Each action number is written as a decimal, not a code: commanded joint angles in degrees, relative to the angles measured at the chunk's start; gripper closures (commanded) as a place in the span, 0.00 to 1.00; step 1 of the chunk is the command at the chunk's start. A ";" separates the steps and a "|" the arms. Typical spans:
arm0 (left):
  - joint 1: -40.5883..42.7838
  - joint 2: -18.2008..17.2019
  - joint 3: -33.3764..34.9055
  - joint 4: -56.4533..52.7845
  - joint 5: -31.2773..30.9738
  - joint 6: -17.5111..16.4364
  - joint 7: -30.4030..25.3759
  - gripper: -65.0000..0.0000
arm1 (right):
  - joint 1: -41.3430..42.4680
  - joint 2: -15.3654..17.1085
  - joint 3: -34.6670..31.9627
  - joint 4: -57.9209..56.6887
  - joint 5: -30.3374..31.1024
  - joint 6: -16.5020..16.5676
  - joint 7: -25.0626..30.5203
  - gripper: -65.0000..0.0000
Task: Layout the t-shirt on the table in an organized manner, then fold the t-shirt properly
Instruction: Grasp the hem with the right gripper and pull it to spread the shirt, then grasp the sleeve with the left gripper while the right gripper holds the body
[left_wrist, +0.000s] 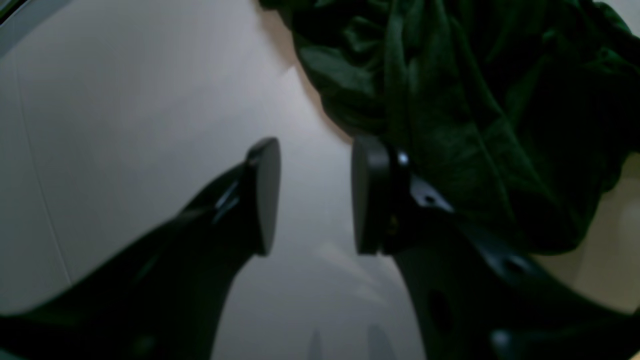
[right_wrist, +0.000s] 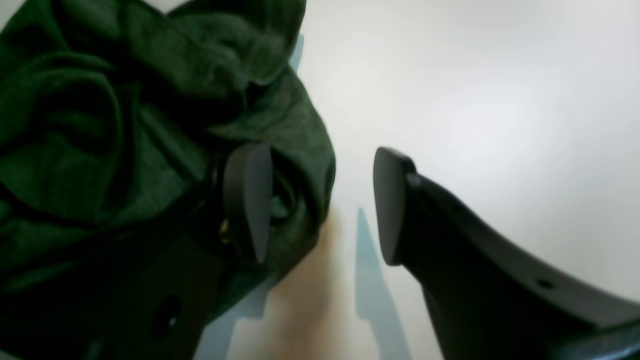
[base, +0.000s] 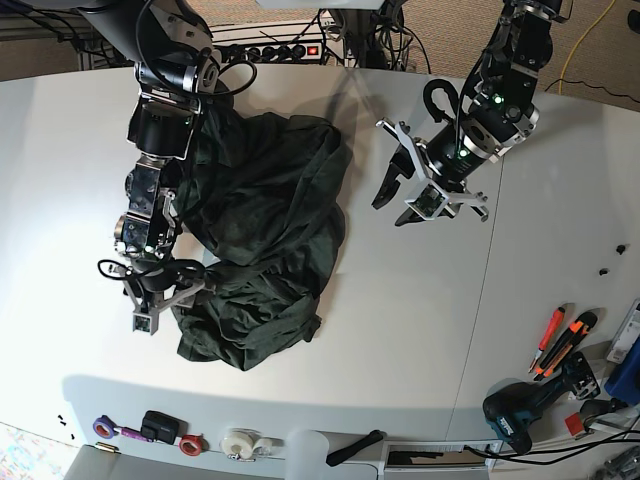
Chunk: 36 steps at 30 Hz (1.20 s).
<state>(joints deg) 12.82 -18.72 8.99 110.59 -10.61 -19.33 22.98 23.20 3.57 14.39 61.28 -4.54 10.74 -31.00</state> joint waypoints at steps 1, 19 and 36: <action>-0.44 -0.15 -0.15 0.87 -0.59 0.15 -1.36 0.62 | 2.08 0.76 -0.09 0.04 0.00 0.17 1.79 0.50; -0.44 -0.17 -0.15 0.87 -0.57 0.17 -1.38 0.62 | 2.89 2.89 -0.09 3.63 2.73 5.18 -8.33 1.00; -0.42 -0.17 -0.15 0.87 -0.57 0.20 -1.11 0.62 | -9.86 1.64 -5.55 37.40 34.01 14.08 -19.28 1.00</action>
<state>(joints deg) 12.82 -18.74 8.99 110.59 -10.59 -19.33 23.18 12.14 5.26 9.06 97.62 28.12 23.62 -51.77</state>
